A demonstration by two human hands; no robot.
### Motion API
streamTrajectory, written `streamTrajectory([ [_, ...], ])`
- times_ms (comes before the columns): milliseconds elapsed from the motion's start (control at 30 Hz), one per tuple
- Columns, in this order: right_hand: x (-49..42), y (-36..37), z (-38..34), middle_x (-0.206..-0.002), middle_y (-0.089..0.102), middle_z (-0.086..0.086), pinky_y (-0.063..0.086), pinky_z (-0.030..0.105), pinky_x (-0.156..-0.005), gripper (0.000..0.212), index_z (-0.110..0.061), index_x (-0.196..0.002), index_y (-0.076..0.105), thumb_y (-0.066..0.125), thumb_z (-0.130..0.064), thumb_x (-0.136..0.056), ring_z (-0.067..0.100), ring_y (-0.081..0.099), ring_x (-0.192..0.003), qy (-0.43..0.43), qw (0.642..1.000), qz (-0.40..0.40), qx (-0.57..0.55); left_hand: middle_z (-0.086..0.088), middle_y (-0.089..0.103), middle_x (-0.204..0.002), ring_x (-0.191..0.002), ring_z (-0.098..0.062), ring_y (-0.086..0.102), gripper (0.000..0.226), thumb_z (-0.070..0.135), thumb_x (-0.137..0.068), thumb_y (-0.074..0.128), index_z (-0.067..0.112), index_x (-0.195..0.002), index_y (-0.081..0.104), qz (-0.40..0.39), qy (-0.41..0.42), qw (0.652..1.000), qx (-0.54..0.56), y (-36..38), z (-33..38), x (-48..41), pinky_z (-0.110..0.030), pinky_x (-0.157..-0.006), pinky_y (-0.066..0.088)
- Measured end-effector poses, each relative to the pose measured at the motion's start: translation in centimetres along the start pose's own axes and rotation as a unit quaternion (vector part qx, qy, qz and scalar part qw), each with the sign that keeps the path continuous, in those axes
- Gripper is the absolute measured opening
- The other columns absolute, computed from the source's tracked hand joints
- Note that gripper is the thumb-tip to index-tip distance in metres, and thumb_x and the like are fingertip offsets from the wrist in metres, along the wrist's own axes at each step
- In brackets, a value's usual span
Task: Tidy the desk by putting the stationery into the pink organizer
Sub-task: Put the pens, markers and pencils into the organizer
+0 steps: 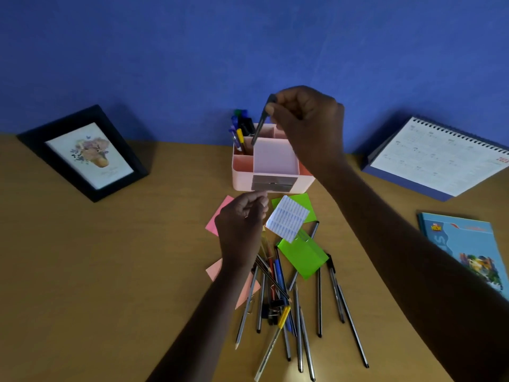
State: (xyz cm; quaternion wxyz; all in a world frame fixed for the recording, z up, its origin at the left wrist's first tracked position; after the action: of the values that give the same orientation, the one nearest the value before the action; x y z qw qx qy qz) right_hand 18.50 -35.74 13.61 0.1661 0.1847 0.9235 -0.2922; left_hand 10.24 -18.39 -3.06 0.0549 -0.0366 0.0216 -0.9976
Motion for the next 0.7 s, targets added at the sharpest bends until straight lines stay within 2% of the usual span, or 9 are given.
streamTrajectory([
  [167,-1.2,5.0,3.0,-0.082,0.080,-0.006,0.062,0.043,-0.075,0.012,-0.015,-0.090,0.081,0.077,-0.025,-0.093,0.011,0.075,-0.074,0.008,0.998,-0.028,0.056,0.003,0.083,-0.087,-0.083,-0.015,0.081,0.017,0.009,-0.099,0.072,0.015,-0.110,0.083,0.007,-0.033,0.999,-0.006,-1.6,-1.6,1.0,-0.049,-0.085,0.067],
  [300,-0.9,8.1,4.8,-0.083,0.079,-0.004,0.058,0.039,-0.072,0.014,-0.014,-0.088,0.081,0.076,-0.026,-0.093,0.013,0.070,-0.072,0.008,0.990,-0.070,0.121,0.003,0.082,-0.085,-0.081,-0.015,0.080,0.017,0.010,-0.099,0.072,0.017,-0.108,0.084,0.011,-0.056,0.998,-0.007,-2.4,-2.9,1.2,-0.049,-0.084,0.067],
  [467,-0.5,10.1,5.8,-0.082,0.079,0.000,0.058,0.040,-0.066,0.014,-0.016,-0.088,0.082,0.078,-0.029,-0.088,0.020,0.071,-0.070,0.029,0.986,-0.091,0.137,0.002,0.082,-0.084,-0.079,-0.017,0.080,0.016,0.009,-0.100,0.073,0.016,-0.108,0.085,0.017,-0.062,0.998,-0.011,-3.1,-3.4,1.5,-0.048,-0.082,0.068],
  [633,-0.8,11.1,6.0,-0.086,0.080,0.003,0.063,0.038,-0.072,0.012,-0.014,-0.089,0.081,0.080,-0.025,-0.091,0.020,0.073,-0.076,0.031,0.981,-0.102,0.161,0.004,0.082,-0.082,-0.077,-0.016,0.080,0.016,0.010,-0.099,0.074,0.020,-0.105,0.085,0.022,-0.066,0.997,-0.016,-3.4,-3.5,1.8,-0.047,-0.081,0.068],
  [700,-0.7,10.7,6.0,-0.089,0.080,0.001,0.062,0.032,-0.072,0.014,-0.013,-0.091,0.081,0.082,-0.026,-0.090,0.016,0.073,-0.077,0.032,0.983,-0.095,0.157,0.004,0.082,-0.084,-0.078,-0.015,0.080,0.016,0.010,-0.099,0.074,0.019,-0.106,0.084,0.021,-0.067,0.997,-0.015,-3.5,-3.5,2.0,-0.045,-0.080,0.068],
])
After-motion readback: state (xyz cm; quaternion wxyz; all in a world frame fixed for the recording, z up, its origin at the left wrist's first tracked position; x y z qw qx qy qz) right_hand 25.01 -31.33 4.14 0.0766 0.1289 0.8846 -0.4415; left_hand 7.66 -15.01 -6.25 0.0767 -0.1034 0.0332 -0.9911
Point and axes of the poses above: each hand's wrist, its own x-axis away from the middle knuckle, its own y-axis out of the palm, z = x × y, the point moved 8 cm from there along -x, towards the middle knuckle
